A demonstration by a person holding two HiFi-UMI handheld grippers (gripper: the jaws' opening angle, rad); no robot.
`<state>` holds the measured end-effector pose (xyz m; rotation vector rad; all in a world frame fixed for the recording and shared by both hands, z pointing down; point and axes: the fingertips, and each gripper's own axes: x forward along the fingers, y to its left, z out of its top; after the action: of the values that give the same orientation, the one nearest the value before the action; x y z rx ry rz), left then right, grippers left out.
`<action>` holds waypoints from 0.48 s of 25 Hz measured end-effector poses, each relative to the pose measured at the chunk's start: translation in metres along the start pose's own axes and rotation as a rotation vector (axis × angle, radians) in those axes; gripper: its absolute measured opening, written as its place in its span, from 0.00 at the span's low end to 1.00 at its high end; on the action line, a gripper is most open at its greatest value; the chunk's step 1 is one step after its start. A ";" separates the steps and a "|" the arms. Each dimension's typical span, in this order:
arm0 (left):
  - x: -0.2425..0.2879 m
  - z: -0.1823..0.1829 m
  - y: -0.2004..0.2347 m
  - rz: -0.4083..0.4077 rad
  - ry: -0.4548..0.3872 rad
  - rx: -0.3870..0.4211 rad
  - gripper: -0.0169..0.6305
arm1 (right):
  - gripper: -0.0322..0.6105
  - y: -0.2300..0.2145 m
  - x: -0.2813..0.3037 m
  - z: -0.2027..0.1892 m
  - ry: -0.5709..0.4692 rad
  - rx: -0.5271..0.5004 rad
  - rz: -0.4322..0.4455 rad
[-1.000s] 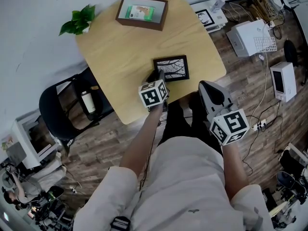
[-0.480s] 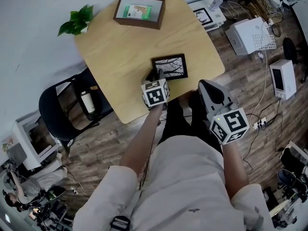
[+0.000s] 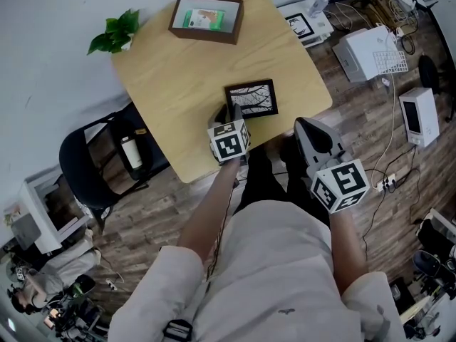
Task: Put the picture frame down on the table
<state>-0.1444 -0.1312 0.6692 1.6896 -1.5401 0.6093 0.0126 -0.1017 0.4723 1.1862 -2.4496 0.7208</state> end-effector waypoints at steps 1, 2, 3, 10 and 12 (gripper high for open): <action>-0.002 0.000 -0.001 -0.002 -0.004 0.003 0.21 | 0.05 0.001 -0.001 0.000 -0.003 -0.001 0.000; -0.003 0.001 -0.001 -0.003 -0.007 0.005 0.21 | 0.05 0.001 -0.002 0.000 -0.005 -0.002 0.001; -0.006 0.001 -0.002 -0.003 -0.009 0.008 0.21 | 0.05 0.002 -0.003 0.000 -0.007 -0.003 0.002; -0.030 0.002 -0.009 0.013 -0.030 0.027 0.16 | 0.05 0.003 -0.012 0.001 -0.014 -0.011 0.027; -0.040 0.001 -0.012 0.022 -0.039 0.032 0.14 | 0.05 0.004 -0.015 -0.001 -0.013 -0.011 0.043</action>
<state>-0.1389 -0.1076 0.6348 1.7202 -1.5855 0.6190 0.0185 -0.0899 0.4649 1.1408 -2.4931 0.7124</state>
